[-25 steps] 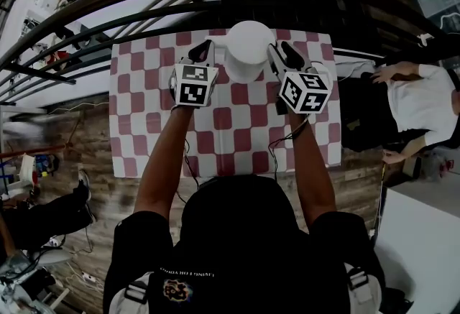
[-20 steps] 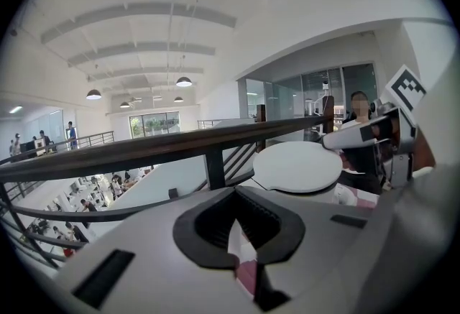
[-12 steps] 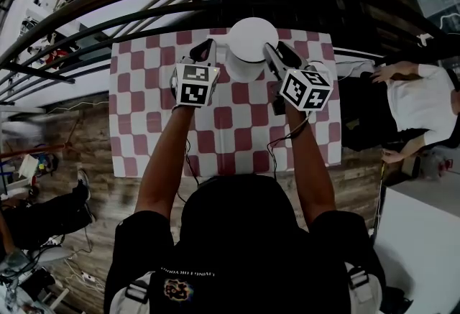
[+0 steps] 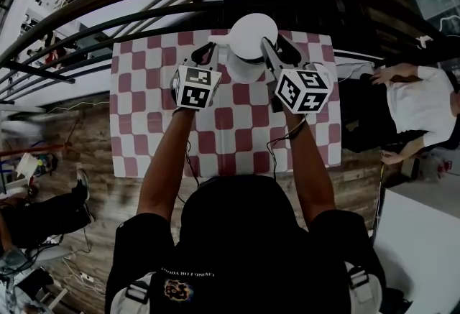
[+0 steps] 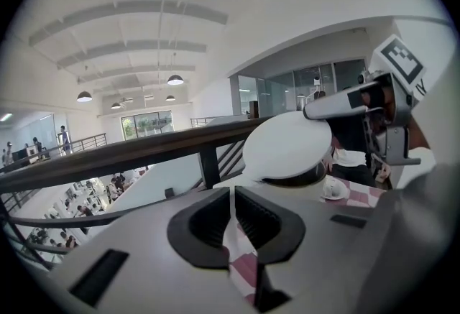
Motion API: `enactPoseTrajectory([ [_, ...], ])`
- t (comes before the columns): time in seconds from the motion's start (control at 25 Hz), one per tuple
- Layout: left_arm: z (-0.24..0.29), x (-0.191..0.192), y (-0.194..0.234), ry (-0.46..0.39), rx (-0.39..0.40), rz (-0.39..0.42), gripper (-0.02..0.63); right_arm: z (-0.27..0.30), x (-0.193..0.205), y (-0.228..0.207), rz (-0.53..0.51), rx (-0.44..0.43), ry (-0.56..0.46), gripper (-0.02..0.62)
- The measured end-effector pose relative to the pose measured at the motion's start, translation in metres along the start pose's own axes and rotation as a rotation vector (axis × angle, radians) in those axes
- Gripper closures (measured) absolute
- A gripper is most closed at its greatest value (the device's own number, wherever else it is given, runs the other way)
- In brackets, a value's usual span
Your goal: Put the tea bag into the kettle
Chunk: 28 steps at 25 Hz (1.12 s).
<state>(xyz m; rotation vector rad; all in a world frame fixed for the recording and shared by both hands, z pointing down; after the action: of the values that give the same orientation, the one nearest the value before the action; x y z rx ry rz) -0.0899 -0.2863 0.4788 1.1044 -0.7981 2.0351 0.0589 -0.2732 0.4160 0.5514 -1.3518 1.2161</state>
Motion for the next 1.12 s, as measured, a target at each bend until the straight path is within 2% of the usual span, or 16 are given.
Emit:
enactPoseTrajectory([
  [0.28, -0.015, 0.013, -0.001, 0.001, -0.014, -0.045, 0.600, 0.004, -0.017, 0.023, -0.087, -0.037, -0.058, 0.430],
  [0.52, -0.024, 0.011, 0.007, -0.019, -0.058, -0.068, 0.601, 0.014, -0.037, 0.073, -0.263, -0.140, -0.110, 0.430],
  [0.72, -0.029, 0.011, 0.012, -0.023, -0.091, -0.074, 0.604, 0.014, -0.037, 0.074, -0.263, -0.140, -0.109, 0.430],
  [1.12, -0.030, 0.002, -0.003, -0.056, -0.053, -0.066, 0.603, 0.003, -0.042, 0.066, -0.252, -0.131, -0.129, 0.430],
])
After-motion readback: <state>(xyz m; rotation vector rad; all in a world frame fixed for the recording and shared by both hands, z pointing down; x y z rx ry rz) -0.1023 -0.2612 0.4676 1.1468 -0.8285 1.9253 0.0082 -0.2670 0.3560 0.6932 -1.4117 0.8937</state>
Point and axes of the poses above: the fingertips, and each gripper's own axes: z forward along the fingers, y to its left, x out of its underside, the point moved 1 cm from there along -z, backward along the fingers, and after that the axes turned 6 degrees about z, right-handed, at the moved point
